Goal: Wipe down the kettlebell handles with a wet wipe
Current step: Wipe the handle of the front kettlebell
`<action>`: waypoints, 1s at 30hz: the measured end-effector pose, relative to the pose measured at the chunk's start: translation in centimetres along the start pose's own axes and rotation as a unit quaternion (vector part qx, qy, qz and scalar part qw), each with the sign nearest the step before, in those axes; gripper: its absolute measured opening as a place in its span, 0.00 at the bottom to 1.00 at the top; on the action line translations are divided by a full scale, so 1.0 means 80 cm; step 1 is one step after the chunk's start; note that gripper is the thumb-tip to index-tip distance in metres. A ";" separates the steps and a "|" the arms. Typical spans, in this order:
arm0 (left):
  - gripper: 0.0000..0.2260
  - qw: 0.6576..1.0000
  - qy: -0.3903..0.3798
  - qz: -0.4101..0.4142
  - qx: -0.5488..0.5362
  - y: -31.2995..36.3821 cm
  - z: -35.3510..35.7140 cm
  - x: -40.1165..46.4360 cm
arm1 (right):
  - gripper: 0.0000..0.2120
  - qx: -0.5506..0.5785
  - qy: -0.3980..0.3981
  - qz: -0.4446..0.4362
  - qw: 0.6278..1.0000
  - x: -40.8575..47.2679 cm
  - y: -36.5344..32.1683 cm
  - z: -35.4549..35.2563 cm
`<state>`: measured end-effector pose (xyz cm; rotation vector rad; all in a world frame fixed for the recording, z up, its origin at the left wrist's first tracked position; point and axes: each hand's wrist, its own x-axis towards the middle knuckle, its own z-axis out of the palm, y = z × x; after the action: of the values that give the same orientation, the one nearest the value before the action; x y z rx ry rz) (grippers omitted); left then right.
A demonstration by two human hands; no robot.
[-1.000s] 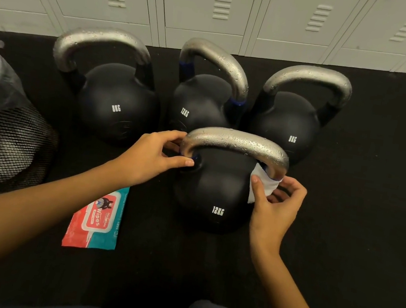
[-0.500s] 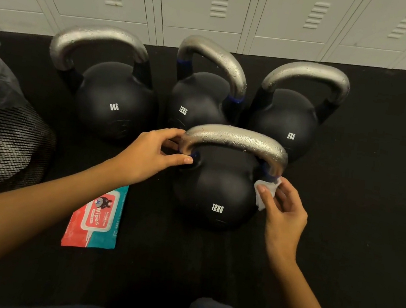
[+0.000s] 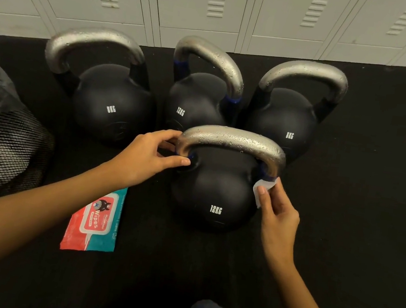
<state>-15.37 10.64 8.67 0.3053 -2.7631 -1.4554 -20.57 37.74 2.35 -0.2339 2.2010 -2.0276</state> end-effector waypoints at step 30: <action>0.35 1.000 -0.018 -0.022 -0.007 0.005 -0.002 -0.002 | 0.25 0.110 -0.262 0.071 0.956 0.098 -0.043 -0.015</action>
<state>-15.26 10.75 9.14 0.3440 -2.7904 -1.5039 -28.46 37.01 5.93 -0.5047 1.6126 -1.8435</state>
